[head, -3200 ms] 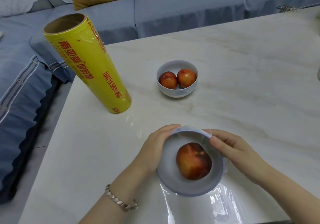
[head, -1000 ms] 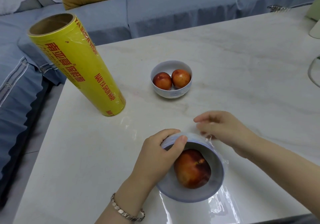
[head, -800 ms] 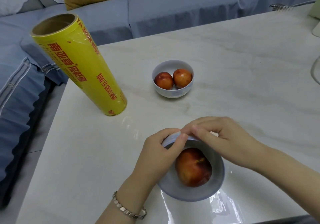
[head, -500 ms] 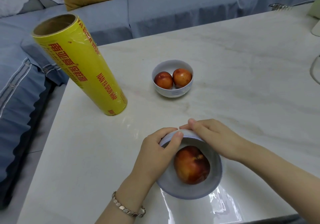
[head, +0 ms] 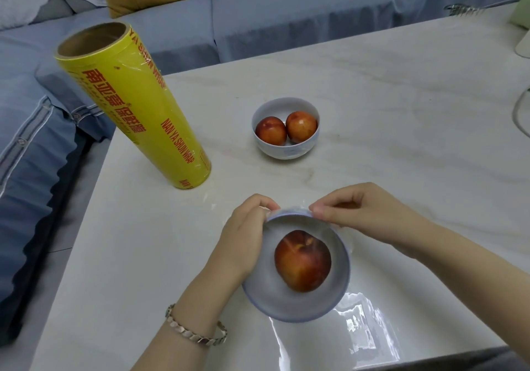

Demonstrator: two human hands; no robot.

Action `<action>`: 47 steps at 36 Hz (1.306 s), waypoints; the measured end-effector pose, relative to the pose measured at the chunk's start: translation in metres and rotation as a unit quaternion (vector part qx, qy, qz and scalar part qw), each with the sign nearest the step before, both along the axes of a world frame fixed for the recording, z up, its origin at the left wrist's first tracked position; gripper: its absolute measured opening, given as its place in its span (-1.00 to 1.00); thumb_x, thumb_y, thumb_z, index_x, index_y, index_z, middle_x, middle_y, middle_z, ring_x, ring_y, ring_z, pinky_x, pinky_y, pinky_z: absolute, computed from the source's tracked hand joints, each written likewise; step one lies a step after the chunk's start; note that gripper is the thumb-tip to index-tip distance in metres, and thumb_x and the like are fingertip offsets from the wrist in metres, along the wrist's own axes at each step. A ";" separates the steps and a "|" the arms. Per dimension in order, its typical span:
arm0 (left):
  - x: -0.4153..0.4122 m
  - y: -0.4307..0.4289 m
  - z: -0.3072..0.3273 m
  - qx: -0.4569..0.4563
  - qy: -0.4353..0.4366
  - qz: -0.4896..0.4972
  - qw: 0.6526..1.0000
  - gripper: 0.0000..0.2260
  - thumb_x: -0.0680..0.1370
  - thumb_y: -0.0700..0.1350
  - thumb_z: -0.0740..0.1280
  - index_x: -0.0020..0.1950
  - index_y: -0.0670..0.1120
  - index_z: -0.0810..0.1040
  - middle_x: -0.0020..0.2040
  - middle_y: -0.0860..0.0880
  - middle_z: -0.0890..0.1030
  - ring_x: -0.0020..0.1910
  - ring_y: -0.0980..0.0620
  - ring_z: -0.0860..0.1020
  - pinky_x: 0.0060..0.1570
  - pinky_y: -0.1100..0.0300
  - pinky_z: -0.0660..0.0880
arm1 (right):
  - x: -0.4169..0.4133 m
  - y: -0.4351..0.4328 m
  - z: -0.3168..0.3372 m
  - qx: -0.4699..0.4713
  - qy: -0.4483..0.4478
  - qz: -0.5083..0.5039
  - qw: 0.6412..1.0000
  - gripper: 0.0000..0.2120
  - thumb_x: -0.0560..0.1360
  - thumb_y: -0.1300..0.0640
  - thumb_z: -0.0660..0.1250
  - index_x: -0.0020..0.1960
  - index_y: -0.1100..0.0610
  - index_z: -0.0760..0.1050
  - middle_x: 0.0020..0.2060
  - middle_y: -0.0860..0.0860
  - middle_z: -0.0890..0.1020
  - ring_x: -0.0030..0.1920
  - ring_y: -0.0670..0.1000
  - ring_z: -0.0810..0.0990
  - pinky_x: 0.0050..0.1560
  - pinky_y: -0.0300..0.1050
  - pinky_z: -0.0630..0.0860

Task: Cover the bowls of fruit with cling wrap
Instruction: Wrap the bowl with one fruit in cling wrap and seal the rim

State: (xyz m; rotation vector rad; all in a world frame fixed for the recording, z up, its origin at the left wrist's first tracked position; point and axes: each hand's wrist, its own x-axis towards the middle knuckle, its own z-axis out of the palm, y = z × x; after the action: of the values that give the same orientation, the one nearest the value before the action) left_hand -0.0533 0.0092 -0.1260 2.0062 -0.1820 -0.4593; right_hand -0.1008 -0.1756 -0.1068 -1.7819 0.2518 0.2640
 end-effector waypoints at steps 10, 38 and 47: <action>-0.012 -0.001 -0.001 0.017 -0.073 -0.019 0.997 -0.73 0.59 -0.17 0.14 -0.18 0.10 0.53 -0.15 0.18 0.60 -0.09 0.20 0.54 -0.19 0.53 0.40 | 0.016 0.005 0.010 -0.061 0.050 0.047 0.996 -0.90 0.38 0.07 0.44 -0.21 0.09 0.67 -0.30 -0.08 0.67 -0.30 -0.17 0.55 -0.31 -0.42 0.48; -0.016 0.005 -0.004 -0.064 -0.091 -0.010 0.994 -0.69 0.62 -0.01 0.14 -0.19 0.18 0.63 -0.16 0.34 0.65 -0.06 0.35 0.58 -0.11 0.53 0.40 | 0.023 0.017 -0.017 -0.066 0.104 0.012 0.992 -0.95 0.45 0.17 0.36 -0.16 0.15 0.58 -0.27 0.04 0.60 -0.34 -0.11 0.49 -0.45 -0.45 0.43; -0.014 0.003 -0.005 -0.058 -0.067 0.015 0.996 -0.70 0.61 -0.02 0.15 -0.16 0.11 0.66 -0.13 0.27 0.67 -0.05 0.30 0.59 -0.05 0.43 0.46 | -0.015 0.018 0.000 -0.102 -0.222 -0.002 0.970 -0.80 0.48 -0.01 0.25 -0.16 -0.02 0.64 -0.20 -0.24 0.67 -0.09 -0.29 0.59 -0.06 -0.51 0.40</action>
State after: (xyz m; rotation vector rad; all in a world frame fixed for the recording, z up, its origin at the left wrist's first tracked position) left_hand -0.0673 0.0125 -0.1310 1.9236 -0.2554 -0.2881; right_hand -0.1159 -0.1572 -0.1065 -1.9891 -0.0410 -0.1732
